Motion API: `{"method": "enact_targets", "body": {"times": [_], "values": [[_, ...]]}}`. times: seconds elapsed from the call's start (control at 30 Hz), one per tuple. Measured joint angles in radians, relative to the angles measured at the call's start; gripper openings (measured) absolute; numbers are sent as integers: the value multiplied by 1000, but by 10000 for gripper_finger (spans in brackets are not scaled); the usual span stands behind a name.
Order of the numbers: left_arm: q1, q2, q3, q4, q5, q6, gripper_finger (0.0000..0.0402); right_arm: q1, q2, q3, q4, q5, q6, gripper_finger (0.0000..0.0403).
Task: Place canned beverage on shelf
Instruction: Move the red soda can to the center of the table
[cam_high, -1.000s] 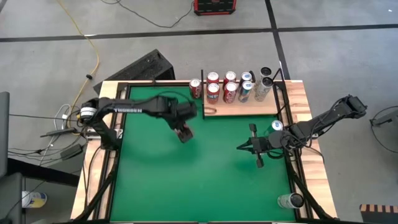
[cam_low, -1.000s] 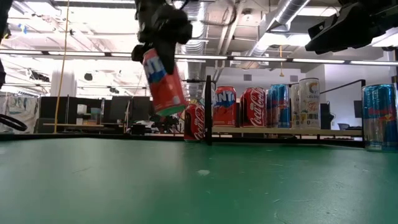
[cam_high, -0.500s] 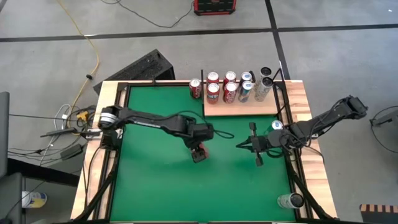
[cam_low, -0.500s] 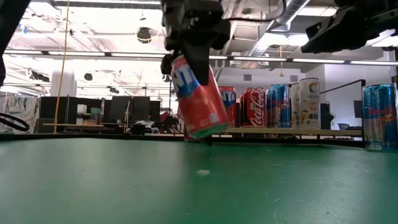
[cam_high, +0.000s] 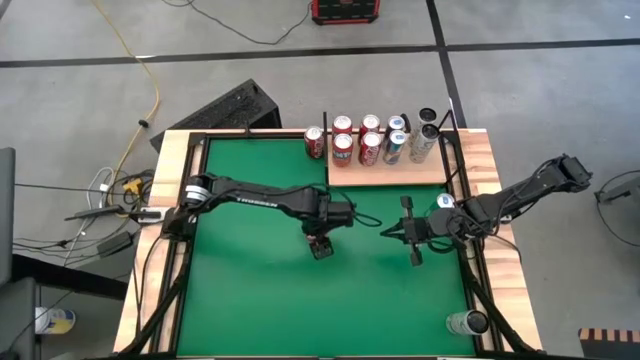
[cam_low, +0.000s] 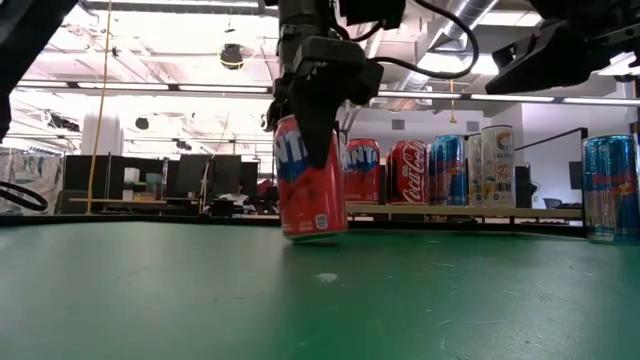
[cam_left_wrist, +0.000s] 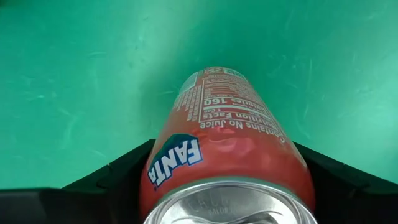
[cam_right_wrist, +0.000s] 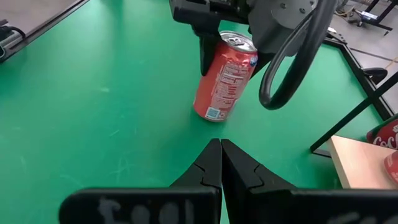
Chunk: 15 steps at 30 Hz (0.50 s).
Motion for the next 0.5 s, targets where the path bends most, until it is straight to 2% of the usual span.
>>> {"method": "enact_targets", "body": {"times": [0.23, 0.4, 0.5], "values": [[17, 0, -2, 7, 53, 3, 383, 0, 0, 0, 0, 0, 3, 24], [29, -1, 0, 24, 79, 15, 393, 0, 0, 0, 0, 0, 3, 24], [28, -1, 41, -20, 105, 37, 392, 0, 0, 0, 1, 0, 4, 24]]}}
